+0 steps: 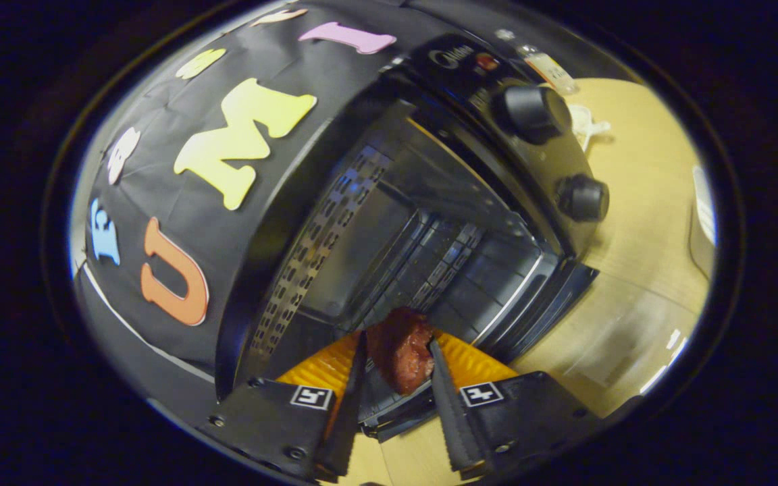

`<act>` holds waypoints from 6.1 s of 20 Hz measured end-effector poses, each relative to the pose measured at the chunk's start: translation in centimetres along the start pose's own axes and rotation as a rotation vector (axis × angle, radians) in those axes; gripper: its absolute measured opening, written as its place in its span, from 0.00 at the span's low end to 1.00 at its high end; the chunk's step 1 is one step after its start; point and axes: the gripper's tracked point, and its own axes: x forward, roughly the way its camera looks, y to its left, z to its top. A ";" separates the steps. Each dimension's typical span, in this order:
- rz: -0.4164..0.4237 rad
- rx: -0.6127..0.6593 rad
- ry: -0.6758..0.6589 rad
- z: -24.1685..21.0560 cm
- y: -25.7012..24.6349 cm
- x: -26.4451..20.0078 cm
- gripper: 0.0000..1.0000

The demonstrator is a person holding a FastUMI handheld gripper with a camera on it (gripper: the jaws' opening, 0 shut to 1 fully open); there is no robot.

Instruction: Open the toaster oven, put the food inside, and close the toaster oven door.

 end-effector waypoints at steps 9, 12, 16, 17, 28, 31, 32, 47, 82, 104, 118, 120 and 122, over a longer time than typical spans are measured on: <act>-0.045 -0.522 -0.027 1.2 0.3 -2.8 1.00; -0.034 -0.622 0.009 0.5 0.6 -5.6 1.00; -0.021 -0.744 0.065 1.7 0.3 -10.6 1.00; -0.017 -0.771 0.066 2.3 0.4 -11.8 1.00; -0.023 -0.915 0.176 1.6 -4.8 -22.8 1.00; -0.045 -0.935 0.231 -1.1 -7.7 -23.5 1.00; -0.049 -0.929 0.254 -2.3 -8.5 -23.6 1.00; -0.120 -0.932 0.425 -12.3 -12.9 -17.4 1.00; -0.036 -0.961 0.215 0.1 0.5 -13.6 1.00; -0.022 -0.899 0.027 8.5 3.3 -22.1 1.00; 0.030 -0.878 -0.392 30.7 7.2 -43.5 1.00; 0.034 -0.872 -0.416 31.9 7.0 -45.8 1.00; 0.039 -0.869 -0.430 32.7 6.7 -47.9 1.00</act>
